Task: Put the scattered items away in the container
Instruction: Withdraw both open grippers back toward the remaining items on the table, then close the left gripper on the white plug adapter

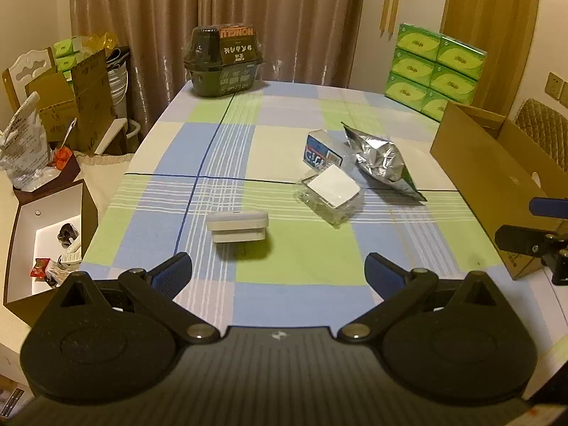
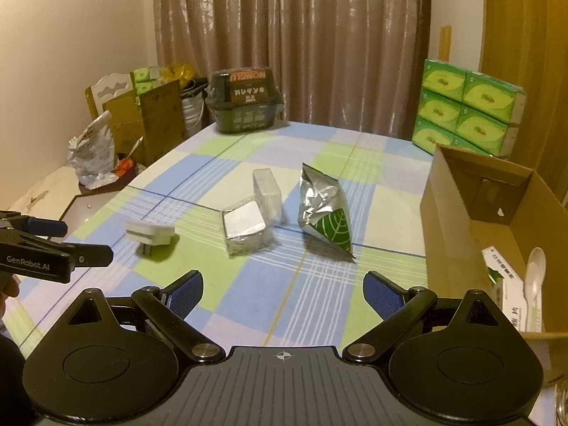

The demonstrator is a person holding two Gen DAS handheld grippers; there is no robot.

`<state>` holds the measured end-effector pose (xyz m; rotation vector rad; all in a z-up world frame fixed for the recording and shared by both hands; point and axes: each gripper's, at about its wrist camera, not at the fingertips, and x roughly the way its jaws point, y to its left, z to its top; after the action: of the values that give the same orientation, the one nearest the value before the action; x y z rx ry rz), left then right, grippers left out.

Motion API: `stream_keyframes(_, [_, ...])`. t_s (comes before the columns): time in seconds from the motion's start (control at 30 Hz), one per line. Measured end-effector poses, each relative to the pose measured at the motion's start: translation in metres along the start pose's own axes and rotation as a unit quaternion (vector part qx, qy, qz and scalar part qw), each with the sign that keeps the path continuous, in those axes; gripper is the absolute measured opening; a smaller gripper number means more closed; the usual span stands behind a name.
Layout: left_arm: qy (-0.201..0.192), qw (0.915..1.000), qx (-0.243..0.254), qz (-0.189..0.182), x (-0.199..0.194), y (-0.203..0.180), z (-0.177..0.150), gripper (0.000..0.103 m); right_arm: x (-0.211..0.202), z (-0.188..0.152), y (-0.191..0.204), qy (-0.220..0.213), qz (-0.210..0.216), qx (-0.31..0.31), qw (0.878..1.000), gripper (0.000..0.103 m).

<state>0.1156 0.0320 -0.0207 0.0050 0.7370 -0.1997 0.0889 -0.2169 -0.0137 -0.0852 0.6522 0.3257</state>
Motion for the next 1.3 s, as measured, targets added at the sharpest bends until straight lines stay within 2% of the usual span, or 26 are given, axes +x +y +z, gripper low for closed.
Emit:
stream_keyframes(0.77, [0.016, 0.9998, 0.0, 0.014, 0.067, 0.024, 0.011, 0.101, 0.067, 0.004, 0.01, 0.026, 0.018, -0.03, 0.999, 0.094])
stream_keyframes(1.0, [0.013, 0.9997, 0.014, 0.016, 0.089, 0.026, 0.017, 0.101, 0.091, 0.006, 0.012, 0.035, 0.021, -0.041, 0.998, 0.094])
stream_keyframes(1.3, [0.012, 0.9997, 0.012, 0.019, 0.12, 0.033, 0.017, 0.099, 0.122, 0.008, 0.016, 0.031, 0.028, -0.069, 0.997, 0.094])
